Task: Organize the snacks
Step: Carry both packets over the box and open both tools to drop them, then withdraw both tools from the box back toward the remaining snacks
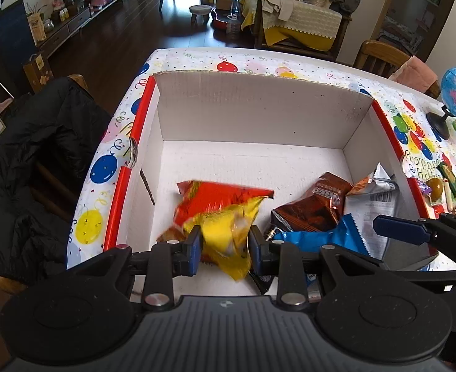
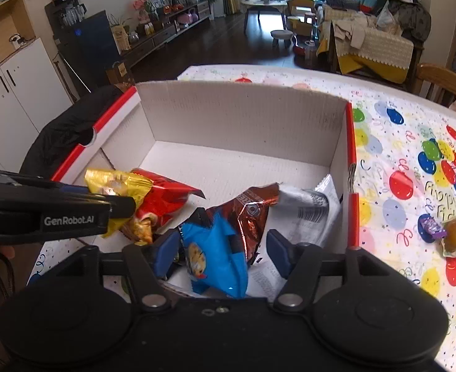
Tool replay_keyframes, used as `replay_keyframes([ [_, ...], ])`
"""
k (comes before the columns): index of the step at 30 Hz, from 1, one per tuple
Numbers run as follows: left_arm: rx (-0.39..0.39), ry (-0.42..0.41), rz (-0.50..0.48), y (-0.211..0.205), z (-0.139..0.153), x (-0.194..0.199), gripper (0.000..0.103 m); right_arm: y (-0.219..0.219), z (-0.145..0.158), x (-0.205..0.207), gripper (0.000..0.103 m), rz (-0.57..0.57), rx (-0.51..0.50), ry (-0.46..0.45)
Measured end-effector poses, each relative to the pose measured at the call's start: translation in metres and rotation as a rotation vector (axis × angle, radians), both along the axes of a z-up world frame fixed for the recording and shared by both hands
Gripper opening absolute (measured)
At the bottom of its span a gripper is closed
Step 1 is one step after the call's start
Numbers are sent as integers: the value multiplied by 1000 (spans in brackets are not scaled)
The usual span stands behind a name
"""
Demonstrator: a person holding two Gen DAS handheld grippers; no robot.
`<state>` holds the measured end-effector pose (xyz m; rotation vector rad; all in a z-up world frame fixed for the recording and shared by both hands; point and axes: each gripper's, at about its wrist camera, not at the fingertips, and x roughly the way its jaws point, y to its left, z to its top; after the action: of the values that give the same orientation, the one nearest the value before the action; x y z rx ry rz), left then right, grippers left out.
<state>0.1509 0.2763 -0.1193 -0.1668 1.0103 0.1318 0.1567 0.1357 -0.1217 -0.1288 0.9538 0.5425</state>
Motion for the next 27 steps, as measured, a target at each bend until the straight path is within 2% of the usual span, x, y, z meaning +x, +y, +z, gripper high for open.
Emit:
replay_keyframes([
  [2,1,-8,-3,-1,4,-3,32,-2,4,-3,64,-1,6,-9],
  [4,-4,-24,-5,-1,9,-7,45,-4,9,-6,64,-2,13,-16],
  [6,-8,-44,-6,-2,16,-12,50,-6,14,-9,68,-8,21,-26],
  [12,-12,-89,-13,-5,34,-22,51,-17,29,-19,73,-27,49,-53],
  [16,-16,-124,-23,-7,46,-29,60,-24,41,-25,75,-42,70,-74],
  [23,-24,-176,-68,-20,67,-37,62,-39,64,-37,82,-62,103,-126],
  [27,-26,-199,-91,-31,75,-40,70,-54,76,-44,86,-83,123,-157],
])
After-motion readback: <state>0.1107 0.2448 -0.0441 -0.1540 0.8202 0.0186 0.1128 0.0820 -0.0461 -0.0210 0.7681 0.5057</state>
